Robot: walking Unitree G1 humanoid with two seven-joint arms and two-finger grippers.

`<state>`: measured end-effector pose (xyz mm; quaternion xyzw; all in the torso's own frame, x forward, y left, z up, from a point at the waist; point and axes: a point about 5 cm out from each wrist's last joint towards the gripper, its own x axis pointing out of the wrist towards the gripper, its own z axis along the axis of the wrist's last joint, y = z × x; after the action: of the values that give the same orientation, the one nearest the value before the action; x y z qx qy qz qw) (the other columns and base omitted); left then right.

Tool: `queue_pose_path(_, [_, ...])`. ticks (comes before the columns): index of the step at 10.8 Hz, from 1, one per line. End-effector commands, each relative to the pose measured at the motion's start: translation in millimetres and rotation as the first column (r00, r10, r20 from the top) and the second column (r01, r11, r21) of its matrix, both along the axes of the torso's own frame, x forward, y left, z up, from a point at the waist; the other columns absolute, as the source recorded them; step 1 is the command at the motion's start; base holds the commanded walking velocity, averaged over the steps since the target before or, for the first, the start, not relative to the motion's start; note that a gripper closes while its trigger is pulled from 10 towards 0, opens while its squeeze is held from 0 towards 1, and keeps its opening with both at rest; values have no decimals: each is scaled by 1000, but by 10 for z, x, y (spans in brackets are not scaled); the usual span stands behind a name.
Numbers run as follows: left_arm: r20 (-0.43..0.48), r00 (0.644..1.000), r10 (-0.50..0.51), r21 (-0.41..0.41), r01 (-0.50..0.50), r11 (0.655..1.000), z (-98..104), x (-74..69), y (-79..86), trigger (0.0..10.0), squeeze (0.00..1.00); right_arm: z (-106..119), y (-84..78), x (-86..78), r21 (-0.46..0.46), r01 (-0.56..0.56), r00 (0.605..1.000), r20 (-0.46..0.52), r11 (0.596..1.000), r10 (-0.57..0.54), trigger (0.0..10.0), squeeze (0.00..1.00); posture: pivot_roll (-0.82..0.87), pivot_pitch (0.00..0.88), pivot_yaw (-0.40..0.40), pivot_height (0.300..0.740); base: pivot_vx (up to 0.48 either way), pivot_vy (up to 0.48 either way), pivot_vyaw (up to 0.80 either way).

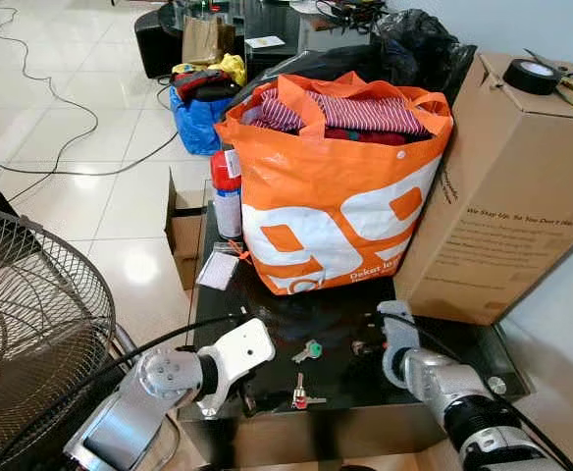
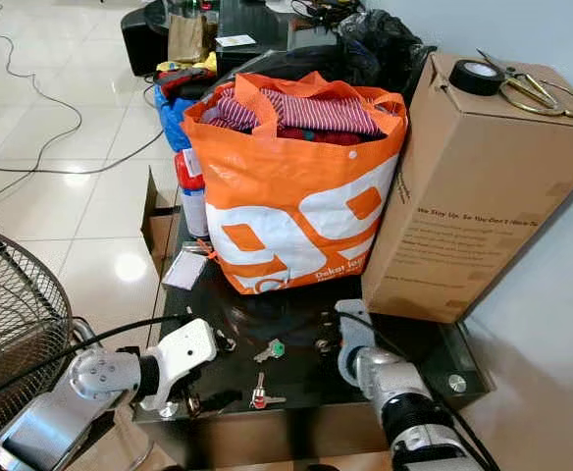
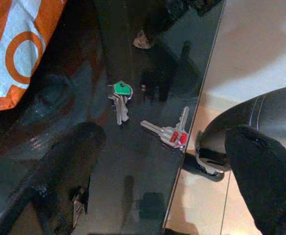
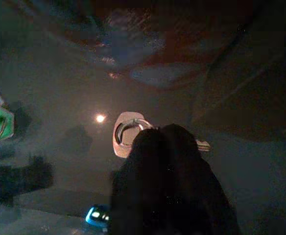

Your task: Hang keys on a hook

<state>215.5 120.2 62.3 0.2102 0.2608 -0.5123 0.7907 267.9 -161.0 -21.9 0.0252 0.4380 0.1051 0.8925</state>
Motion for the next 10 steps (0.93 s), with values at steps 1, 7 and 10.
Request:
queue_pose_path(1, [25, 1000, -16, -3, 16, 1000, 67, 21, -47, 10000, 0, 77, -61, 65, 15, 14, 999, 38, 1000, -14, 0, 0, -205, 0, -36, 740, 0, 0, 0])
queue_pose_path(7, [27, 1000, -14, -1, 14, 1000, 72, 19, -71, 10000, 0, 97, -111, 12, 0, -61, 998, 35, 998, 61, 3098, 0, -209, 0, -41, 740, 0, 0, 0])
queue_pose_path(10, [21, 1000, -12, 7, 12, 1000, 20, 19, -62, 10000, 0, 79, -135, 10, -10, 5, 999, 52, 1000, -5, 10000, 1000, -207, 0, -42, 740, 0, 0, 0])
